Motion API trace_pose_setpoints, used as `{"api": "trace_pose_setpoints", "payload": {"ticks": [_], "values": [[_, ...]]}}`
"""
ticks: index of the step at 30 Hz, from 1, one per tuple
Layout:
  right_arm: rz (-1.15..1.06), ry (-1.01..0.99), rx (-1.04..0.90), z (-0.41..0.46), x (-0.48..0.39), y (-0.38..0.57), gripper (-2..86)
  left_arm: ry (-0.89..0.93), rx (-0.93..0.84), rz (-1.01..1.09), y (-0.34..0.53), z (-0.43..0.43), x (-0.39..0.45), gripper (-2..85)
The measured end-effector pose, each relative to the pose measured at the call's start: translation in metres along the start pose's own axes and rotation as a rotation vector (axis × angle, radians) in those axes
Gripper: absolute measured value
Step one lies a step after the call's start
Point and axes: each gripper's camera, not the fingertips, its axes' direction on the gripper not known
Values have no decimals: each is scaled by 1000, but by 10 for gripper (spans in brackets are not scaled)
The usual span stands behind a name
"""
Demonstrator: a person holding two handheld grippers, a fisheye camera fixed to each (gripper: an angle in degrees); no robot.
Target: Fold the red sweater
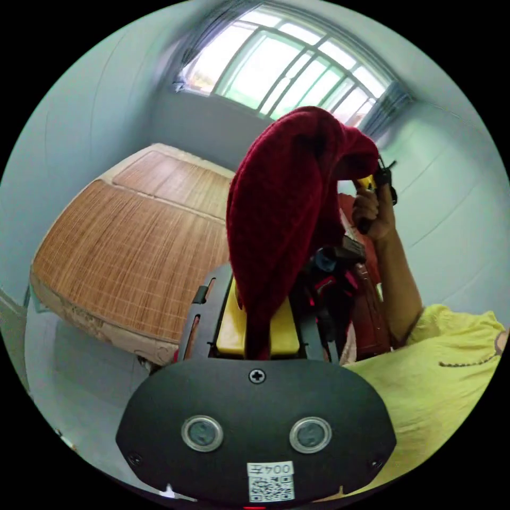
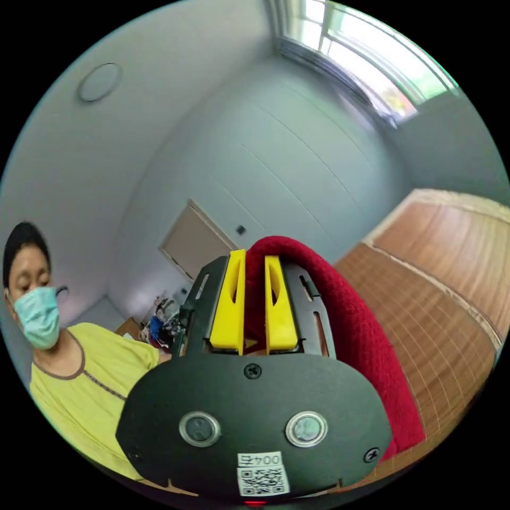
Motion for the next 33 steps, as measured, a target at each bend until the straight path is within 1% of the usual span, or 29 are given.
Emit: {"api": "trace_pose_setpoints", "payload": {"ticks": [1,2,3,4,6,7,9,11,13,14,15,17,20,24,25,27,30,33], "values": [[42,45,-20,16,14,-3,78,-10,-27,-25,-8,16,-21,44],[111,157,-62,46,39,-5,87,-3,-91,-100,-22,48,-66,57],[139,269,-86,72,58,-1,114,18,-139,-163,-35,76,-108,69],[148,312,-74,81,67,2,127,19,-163,-179,-41,90,-127,74],[233,386,1,102,100,16,132,10,-257,-198,-66,141,-195,83],[255,402,11,106,107,20,132,23,-276,-200,-71,152,-209,82],[367,497,27,127,132,46,122,81,-360,-167,-91,187,-250,78],[477,495,-2,148,152,73,115,86,-410,-99,-97,204,-266,76],[567,517,-69,173,168,103,113,79,-456,-32,-93,219,-274,75],[611,544,-136,191,177,122,112,78,-484,-9,-84,229,-279,73],[650,569,-201,207,186,142,111,74,-509,-3,-73,240,-286,72],[702,582,-256,225,198,171,106,58,-538,-2,-55,257,-296,67],[755,598,-376,250,222,212,90,-10,-575,-5,-27,289,-314,53],[717,664,-577,280,240,232,62,-71,-650,-8,3,342,-321,32],[704,671,-602,285,241,232,60,-84,-669,1,8,350,-319,30],[638,681,-675,304,239,229,57,-152,-711,65,26,374,-306,22],[577,722,-769,326,236,225,43,-211,-654,93,34,376,-294,16],[526,744,-813,339,232,220,12,-211,-620,97,44,376,-291,13]]}}
